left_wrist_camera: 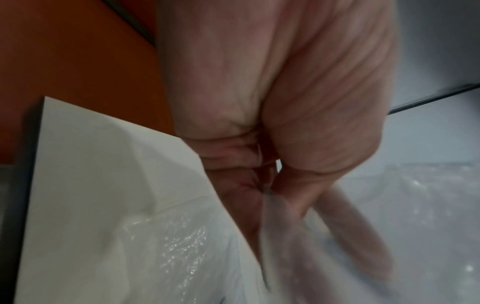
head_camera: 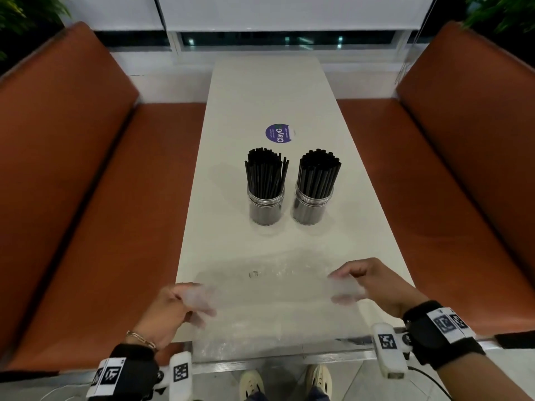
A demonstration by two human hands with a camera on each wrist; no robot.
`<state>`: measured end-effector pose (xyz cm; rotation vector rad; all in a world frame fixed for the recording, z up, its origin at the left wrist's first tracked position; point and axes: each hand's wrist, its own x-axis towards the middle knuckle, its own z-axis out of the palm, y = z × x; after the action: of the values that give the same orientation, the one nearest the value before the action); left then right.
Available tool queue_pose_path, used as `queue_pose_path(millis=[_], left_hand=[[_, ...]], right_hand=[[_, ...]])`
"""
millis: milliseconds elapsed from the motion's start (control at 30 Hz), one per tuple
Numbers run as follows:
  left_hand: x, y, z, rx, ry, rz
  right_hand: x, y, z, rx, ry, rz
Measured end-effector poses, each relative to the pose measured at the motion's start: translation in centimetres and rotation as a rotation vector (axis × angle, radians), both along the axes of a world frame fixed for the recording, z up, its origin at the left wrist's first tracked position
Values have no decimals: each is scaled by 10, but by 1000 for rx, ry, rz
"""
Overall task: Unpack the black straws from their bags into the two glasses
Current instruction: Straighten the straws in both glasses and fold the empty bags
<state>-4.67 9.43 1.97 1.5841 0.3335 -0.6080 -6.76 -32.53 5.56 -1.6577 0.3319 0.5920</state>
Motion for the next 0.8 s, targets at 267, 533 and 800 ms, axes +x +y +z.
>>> queue_pose_path(millis=[267, 533, 800], left_hand=[[1, 6, 5, -565, 277, 273], [-26, -1, -11, -104, 359, -94], [-12, -29, 12, 83, 10, 126]], right_hand=[[8, -9, -10, -82, -108, 50], [8, 4, -11, -75, -94, 119], [28, 3, -16, 92, 68, 58]])
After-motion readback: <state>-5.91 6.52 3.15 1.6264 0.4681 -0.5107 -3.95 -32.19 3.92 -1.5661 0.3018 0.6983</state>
